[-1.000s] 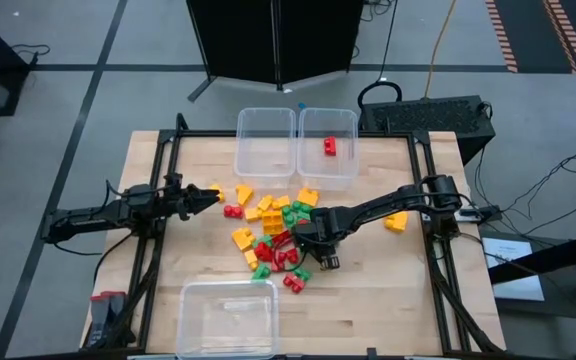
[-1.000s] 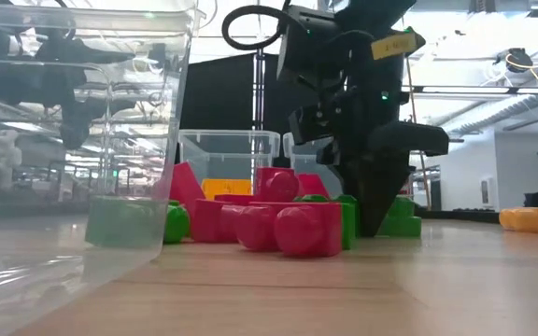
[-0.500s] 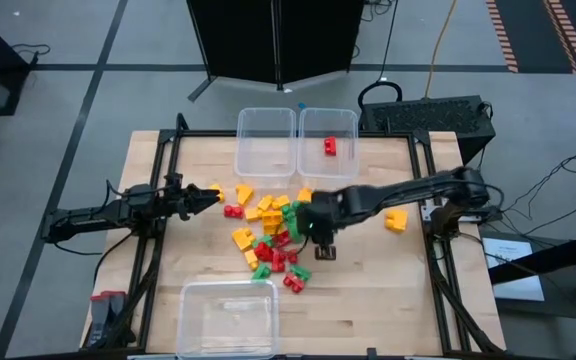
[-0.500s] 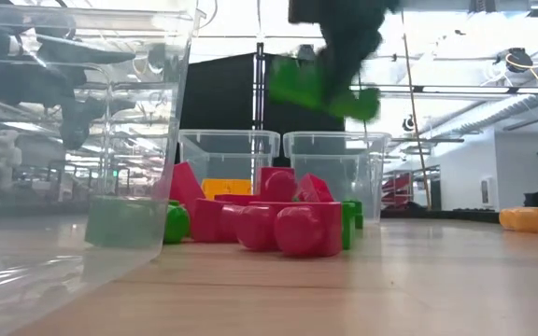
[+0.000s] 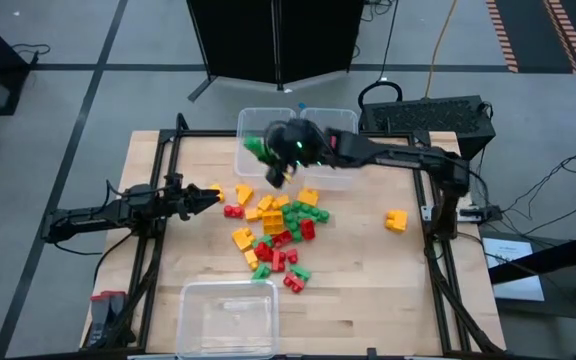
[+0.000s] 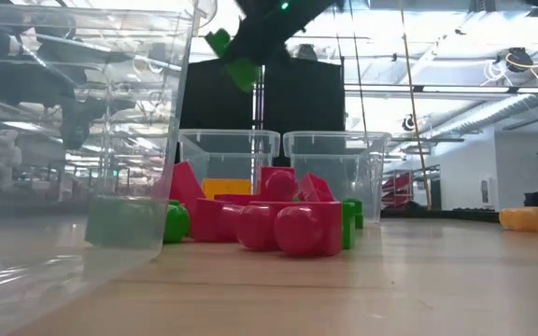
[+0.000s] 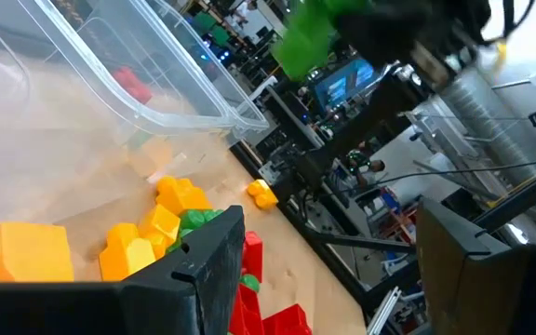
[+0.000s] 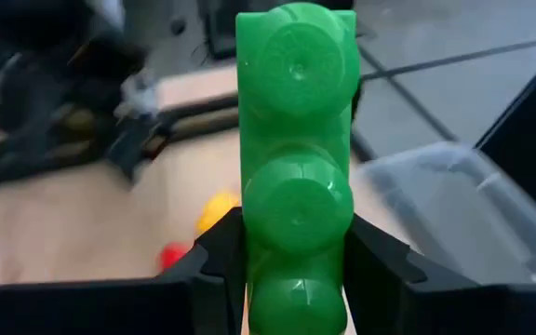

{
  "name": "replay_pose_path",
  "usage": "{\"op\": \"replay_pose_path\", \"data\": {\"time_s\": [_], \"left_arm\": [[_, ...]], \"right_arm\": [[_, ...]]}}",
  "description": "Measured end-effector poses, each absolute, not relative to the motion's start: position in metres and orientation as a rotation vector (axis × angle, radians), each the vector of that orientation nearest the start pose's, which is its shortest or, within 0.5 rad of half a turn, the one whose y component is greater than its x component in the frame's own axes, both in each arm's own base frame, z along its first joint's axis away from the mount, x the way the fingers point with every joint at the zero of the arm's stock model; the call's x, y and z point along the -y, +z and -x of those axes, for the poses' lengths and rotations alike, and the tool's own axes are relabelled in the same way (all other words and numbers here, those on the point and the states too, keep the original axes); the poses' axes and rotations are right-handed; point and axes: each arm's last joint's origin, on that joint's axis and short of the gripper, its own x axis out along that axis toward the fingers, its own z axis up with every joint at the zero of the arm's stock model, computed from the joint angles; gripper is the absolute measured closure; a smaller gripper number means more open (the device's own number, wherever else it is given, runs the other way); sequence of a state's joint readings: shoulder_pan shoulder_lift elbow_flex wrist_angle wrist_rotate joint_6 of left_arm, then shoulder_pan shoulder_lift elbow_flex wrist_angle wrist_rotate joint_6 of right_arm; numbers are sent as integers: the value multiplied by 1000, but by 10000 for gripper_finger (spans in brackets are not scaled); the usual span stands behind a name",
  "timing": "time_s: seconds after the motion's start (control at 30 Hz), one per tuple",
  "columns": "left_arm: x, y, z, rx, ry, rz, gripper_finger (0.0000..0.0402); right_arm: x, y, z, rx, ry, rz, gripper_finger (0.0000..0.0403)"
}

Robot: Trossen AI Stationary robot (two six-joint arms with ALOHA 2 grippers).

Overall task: Sort blocks
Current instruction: Put the green game piece into the top left transparent bin

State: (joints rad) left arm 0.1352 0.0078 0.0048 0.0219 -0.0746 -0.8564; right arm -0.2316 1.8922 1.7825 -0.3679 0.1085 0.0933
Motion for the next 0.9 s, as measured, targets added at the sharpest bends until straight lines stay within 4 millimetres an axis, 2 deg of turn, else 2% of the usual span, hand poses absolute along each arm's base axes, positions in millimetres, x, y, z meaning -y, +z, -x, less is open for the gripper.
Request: {"op": "replay_pose_path", "data": {"time_s": [0.07,0.2,0.3,0.4,0.5,0.73,0.8,0.9], "left_arm": [[-15,167,-97,107,189,853,191],[-15,166,-97,96,171,854,191],[-15,166,-97,93,169,854,191],[-15,166,-97,93,169,854,191],[-15,166,-97,93,169,854,191],[-15,166,-97,93,169,850,191],[-15,166,-97,92,169,848,191],[-15,166,-97,92,169,846,191]], "right_arm": [[120,341,-438,-437,-378,-125,287],[149,323,-455,-533,-430,-139,287],[169,311,-460,-620,-463,-158,287],[181,305,-459,-701,-482,-178,287],[184,302,-458,-759,-471,-180,281],[181,308,-457,-744,-424,-181,96],[181,307,-457,-749,-428,-191,69],[176,314,-455,-736,-403,-191,61]]}}
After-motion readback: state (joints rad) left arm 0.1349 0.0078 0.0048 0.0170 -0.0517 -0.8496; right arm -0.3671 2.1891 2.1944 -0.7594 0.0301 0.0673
